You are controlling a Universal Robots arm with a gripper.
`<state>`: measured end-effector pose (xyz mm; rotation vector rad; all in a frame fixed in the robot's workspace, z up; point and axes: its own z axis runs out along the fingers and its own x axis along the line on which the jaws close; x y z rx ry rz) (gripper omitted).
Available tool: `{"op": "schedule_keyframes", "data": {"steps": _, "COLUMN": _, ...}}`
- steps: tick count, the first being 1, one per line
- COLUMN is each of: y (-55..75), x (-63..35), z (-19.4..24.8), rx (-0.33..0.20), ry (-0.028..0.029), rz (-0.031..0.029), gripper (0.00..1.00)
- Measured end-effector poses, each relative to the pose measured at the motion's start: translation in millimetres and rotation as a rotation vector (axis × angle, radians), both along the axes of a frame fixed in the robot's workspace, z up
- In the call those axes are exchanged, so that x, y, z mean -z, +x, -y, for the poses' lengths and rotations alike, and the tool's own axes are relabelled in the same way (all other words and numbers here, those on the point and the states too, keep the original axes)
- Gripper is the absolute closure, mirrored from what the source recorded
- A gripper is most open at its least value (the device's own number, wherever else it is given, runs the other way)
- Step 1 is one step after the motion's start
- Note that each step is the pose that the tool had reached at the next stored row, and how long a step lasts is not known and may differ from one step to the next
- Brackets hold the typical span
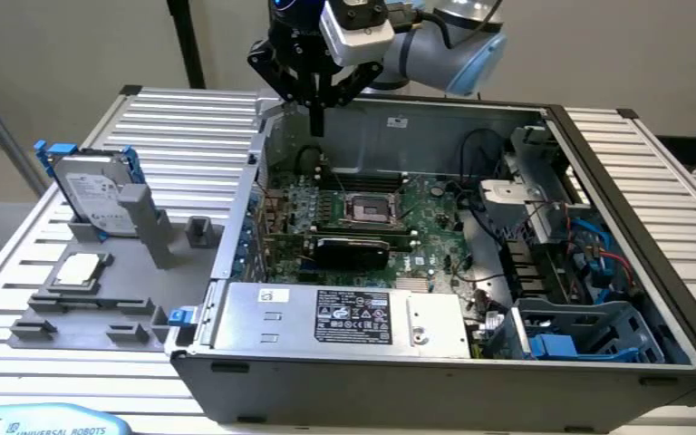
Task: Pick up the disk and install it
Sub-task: 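Reach for the disk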
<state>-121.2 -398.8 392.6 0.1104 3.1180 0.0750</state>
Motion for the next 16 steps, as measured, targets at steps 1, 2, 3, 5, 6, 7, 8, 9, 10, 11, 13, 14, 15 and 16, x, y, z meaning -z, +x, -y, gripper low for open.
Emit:
{"op": "schedule_keyframes", "data": {"steps": 1, "y": -0.1, "x": 0.0, "z": -0.1, "rx": 0.0, "ry": -0.0001, "rz": 0.0, "gripper": 0.89}}
{"op": "schedule_keyframes", "data": {"steps": 2, "y": -1.7, "x": 0.0, "z": -0.5, "rx": 0.0, "ry": 0.0, "rz": -0.0001, "gripper": 0.89}}
{"op": "schedule_keyframes", "data": {"steps": 3, "y": -5.3, "x": 0.0, "z": -1.3, "rx": 0.0, "ry": 0.0, "rz": 0.0, "gripper": 0.89}}
{"op": "schedule_keyframes", "data": {"steps": 5, "y": -13.8, "x": 0.0, "z": -3.0, "rx": 0.0, "ry": 0.0, "rz": 0.0, "gripper": 0.89}}
{"op": "schedule_keyframes", "data": {"steps": 6, "y": -18.1, "x": 0.0, "z": -3.8, "rx": 0.0, "ry": 0.0, "rz": 0.0, "gripper": 0.89}}
{"op": "schedule_keyframes", "data": {"steps": 7, "y": -22.2, "x": 0.0, "z": -4.4, "rx": 0.0, "ry": 0.0, "rz": 0.0, "gripper": 0.89}}
{"op": "schedule_keyframes", "data": {"steps": 8, "y": -26.2, "x": 0.0, "z": -5.1, "rx": 0.0, "ry": 0.0, "rz": 0.0, "gripper": 0.89}}
{"op": "schedule_keyframes", "data": {"steps": 9, "y": -30.2, "x": 0.0, "z": -5.9, "rx": 0.0, "ry": -0.0001, "rz": -0.0001, "gripper": 0.89}}
{"op": "schedule_keyframes", "data": {"steps": 10, "y": -34.5, "x": 0.0, "z": -6.6, "rx": 0.0, "ry": 0.0, "rz": 0.0, "gripper": 0.89}}
{"op": "schedule_keyframes", "data": {"steps": 11, "y": -38.6, "x": 0.0, "z": -7.4, "rx": 0.0, "ry": 0.0001, "rz": -0.0001, "gripper": 0.89}}
{"op": "schedule_keyframes", "data": {"steps": 13, "y": -46.9, "x": 0.0, "z": -8.9, "rx": 0.0, "ry": 0.0, "rz": -0.0002, "gripper": 0.89}}
{"op": "schedule_keyframes", "data": {"steps": 14, "y": -51.1, "x": 0.0, "z": -9.7, "rx": 0.0, "ry": -0.0001, "rz": -0.0003, "gripper": 0.89}}
{"op": "schedule_keyframes", "data": {"steps": 15, "y": -55.3, "x": 0.0, "z": -10.5, "rx": 0.0, "ry": -0.0002, "rz": -0.0003, "gripper": 0.89}}
{"op": "schedule_keyframes", "data": {"steps": 16, "y": -59.7, "x": 0.0, "z": -11.4, "rx": 0.0, "ry": -0.0002, "rz": -0.0003, "gripper": 0.89}}
